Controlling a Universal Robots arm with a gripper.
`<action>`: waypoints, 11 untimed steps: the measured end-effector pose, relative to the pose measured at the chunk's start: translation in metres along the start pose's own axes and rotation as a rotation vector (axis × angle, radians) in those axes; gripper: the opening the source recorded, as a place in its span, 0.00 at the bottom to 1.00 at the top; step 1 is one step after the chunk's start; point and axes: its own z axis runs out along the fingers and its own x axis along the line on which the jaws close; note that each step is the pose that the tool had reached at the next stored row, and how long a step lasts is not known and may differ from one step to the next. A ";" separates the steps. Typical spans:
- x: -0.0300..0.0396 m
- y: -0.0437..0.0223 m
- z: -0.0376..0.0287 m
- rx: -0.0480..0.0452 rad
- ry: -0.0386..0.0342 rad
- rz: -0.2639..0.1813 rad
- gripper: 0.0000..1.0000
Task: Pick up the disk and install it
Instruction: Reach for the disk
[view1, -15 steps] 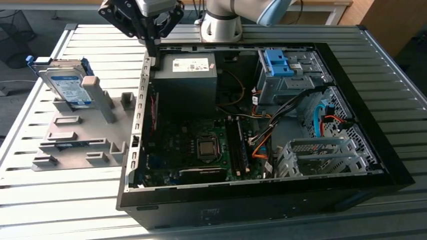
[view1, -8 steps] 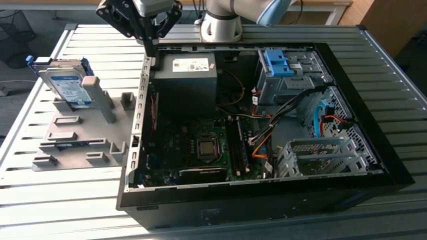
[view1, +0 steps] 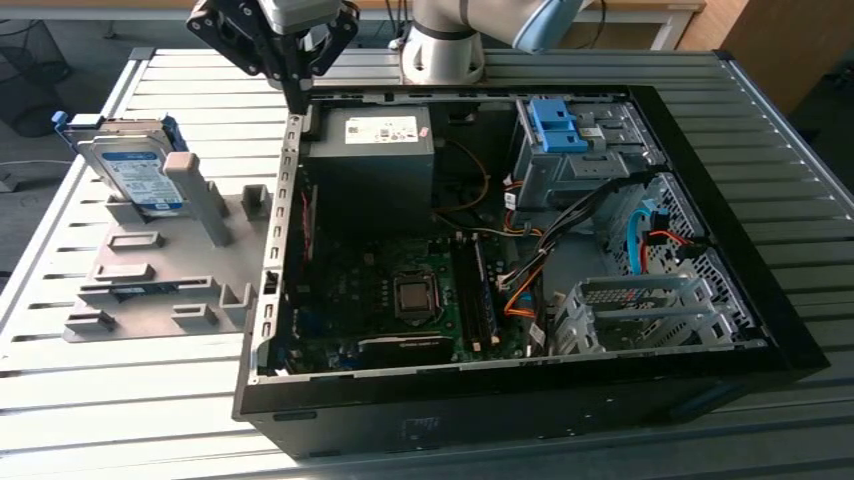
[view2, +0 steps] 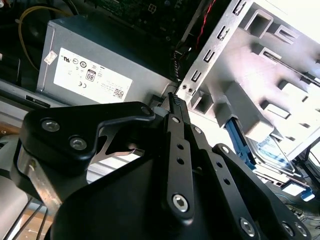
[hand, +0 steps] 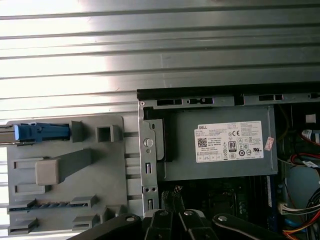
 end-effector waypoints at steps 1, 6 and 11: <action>0.0005 0.0000 0.0000 0.0000 0.0000 0.000 0.11; 0.0029 -0.0002 0.0002 0.0000 0.0000 0.000 0.11; 0.0053 -0.0004 0.0004 0.0000 0.0000 0.000 0.11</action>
